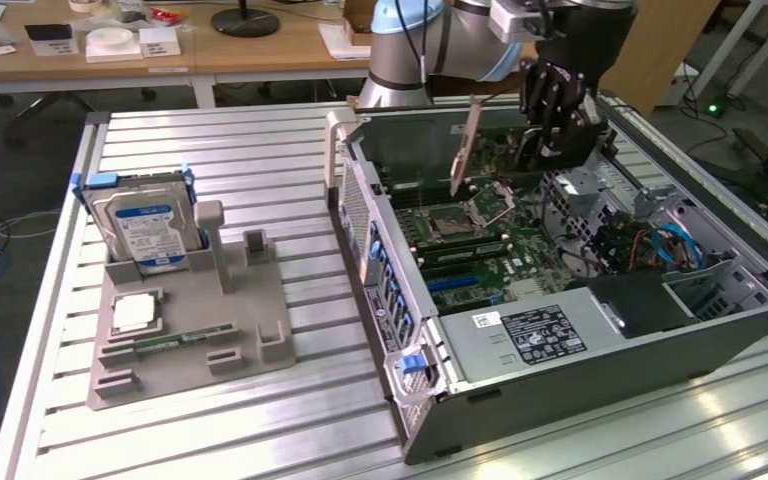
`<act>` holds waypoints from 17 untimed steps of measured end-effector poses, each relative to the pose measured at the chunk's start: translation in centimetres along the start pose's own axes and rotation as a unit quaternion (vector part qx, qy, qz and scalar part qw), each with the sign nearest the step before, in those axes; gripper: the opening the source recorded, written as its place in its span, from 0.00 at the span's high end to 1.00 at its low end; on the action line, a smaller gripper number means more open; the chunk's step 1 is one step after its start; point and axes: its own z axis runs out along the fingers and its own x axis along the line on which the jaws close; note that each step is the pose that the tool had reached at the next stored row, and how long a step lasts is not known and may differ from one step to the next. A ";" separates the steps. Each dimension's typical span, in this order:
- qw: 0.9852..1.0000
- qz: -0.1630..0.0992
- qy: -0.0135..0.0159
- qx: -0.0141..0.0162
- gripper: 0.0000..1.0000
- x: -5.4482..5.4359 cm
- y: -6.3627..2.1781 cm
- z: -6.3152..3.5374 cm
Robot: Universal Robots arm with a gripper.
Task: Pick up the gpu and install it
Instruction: 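Insert the gpu into the slot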
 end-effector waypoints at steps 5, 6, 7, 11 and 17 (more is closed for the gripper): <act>1.000 0.000 0.000 0.000 0.72 0.1 0.82 0.33; 1.000 0.000 0.000 0.000 0.72 0.1 0.88 0.46; 1.000 0.000 0.000 0.000 0.72 0.1 0.89 0.61; 1.000 -0.004 0.000 0.000 0.72 0.4 0.92 1.32; 1.000 -0.005 -0.001 0.000 0.72 0.4 0.99 2.25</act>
